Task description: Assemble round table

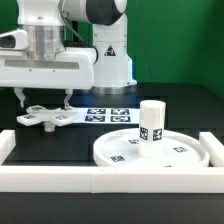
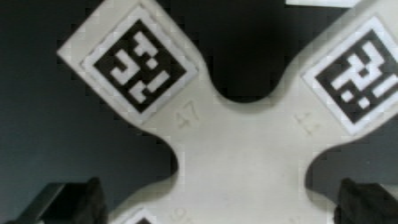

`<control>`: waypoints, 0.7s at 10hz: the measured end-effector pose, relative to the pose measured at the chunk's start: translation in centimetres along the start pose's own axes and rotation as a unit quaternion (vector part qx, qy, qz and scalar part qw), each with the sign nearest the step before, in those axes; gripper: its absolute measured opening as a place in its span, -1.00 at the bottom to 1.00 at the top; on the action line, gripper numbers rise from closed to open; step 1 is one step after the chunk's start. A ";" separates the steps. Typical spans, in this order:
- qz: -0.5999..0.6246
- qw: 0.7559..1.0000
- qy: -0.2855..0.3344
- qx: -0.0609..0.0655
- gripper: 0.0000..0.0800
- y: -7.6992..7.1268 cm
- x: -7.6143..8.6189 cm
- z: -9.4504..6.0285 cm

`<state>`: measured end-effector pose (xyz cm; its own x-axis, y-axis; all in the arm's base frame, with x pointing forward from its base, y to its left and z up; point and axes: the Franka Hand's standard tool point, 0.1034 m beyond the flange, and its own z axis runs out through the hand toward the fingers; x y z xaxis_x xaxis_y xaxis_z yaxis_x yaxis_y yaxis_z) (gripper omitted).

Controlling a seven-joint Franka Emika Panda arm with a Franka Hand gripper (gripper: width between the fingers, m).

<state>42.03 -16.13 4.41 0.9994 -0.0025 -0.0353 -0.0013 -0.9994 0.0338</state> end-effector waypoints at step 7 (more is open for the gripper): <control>-0.006 1.000 -0.005 0.001 0.62 -0.6 0.1 0.6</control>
Offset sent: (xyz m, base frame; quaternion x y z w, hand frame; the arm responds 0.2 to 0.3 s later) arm 0.0067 0.0018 -0.0003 -0.0038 0.0016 -0.0021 1.0000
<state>42.07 -15.60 3.84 0.9989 0.0099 -0.0459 0.0114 -0.9994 0.0322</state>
